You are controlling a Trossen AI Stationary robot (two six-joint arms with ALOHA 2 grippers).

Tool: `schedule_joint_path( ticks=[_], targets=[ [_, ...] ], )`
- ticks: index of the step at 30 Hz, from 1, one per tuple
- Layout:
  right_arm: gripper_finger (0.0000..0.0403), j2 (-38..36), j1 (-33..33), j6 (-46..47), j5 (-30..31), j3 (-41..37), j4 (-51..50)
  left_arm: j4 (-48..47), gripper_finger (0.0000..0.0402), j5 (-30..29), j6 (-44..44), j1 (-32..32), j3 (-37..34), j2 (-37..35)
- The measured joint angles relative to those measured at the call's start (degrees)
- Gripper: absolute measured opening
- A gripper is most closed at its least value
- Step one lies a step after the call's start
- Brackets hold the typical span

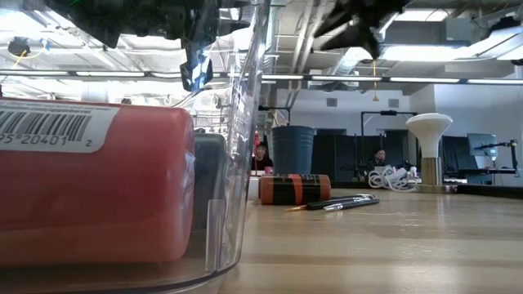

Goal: Pick & Place Paint Supplies
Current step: Put the paint brush into the blue cup

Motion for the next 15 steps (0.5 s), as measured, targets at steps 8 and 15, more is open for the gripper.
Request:
schedule_joint_path(
  ticks=[8, 15],
  targets=[
    [0.0119, -3.94, 2.08, 22.82, -14.07, 0.00, -24.24, 0.02, 0.0002, 7.44, 0.00, 1.12, 0.00, 0.00],
    [0.0119, -1.02, 1.43, 29.91, -22.43, -0.02, -44.09, 0.02, 0.0002, 9.00, 0.00, 1.46, 0.00, 0.00]
  ],
)
